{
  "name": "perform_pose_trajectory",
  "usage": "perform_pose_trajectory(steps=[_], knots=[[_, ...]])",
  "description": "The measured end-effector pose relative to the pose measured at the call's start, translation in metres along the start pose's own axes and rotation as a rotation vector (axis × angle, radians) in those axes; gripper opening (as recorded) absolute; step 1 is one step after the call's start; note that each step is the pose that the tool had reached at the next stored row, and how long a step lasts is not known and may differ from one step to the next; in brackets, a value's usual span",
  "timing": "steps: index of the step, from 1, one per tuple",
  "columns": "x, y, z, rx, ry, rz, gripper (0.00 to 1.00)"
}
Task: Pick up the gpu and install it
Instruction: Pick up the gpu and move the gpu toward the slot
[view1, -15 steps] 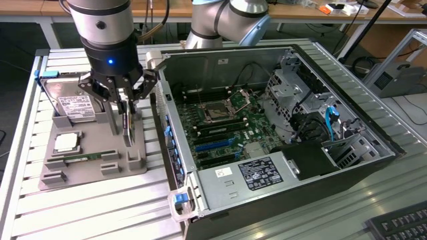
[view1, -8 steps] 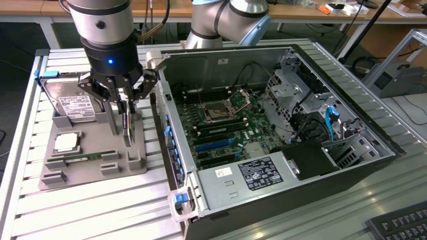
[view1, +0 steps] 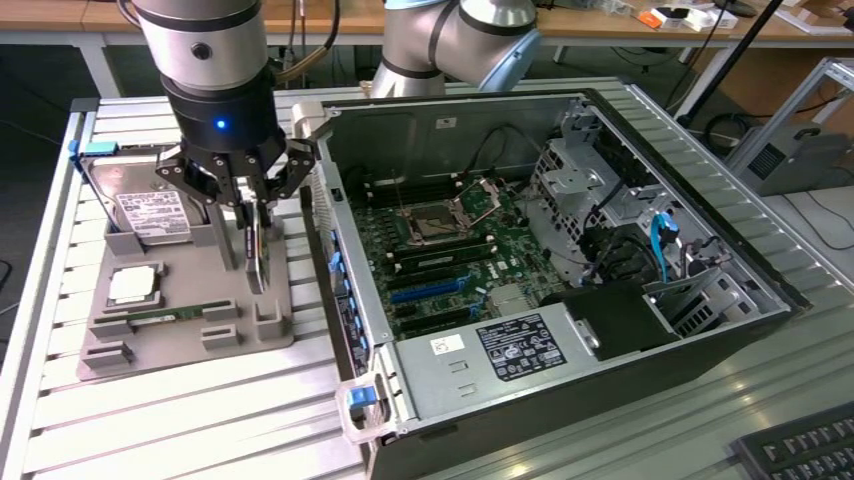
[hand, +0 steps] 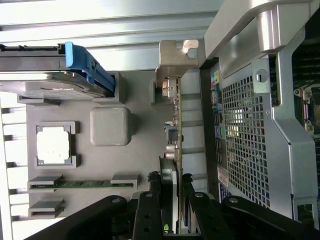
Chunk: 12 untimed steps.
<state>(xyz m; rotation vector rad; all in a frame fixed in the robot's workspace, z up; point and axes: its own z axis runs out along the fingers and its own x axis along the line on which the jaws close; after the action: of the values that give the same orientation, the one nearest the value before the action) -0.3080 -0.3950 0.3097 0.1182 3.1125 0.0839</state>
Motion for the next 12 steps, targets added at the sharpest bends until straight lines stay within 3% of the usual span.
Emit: perform_pose_trajectory(steps=[8, 9, 12], knots=[[-0.0001, -0.0013, -0.0001, -0.0035, 0.0003, 0.0, 0.27], [-0.0002, -0.0022, -0.0007, -0.0079, 0.0006, 0.0, 0.27], [-0.0002, -0.0022, -0.0012, -0.0079, 0.0006, 0.0, 0.27]])
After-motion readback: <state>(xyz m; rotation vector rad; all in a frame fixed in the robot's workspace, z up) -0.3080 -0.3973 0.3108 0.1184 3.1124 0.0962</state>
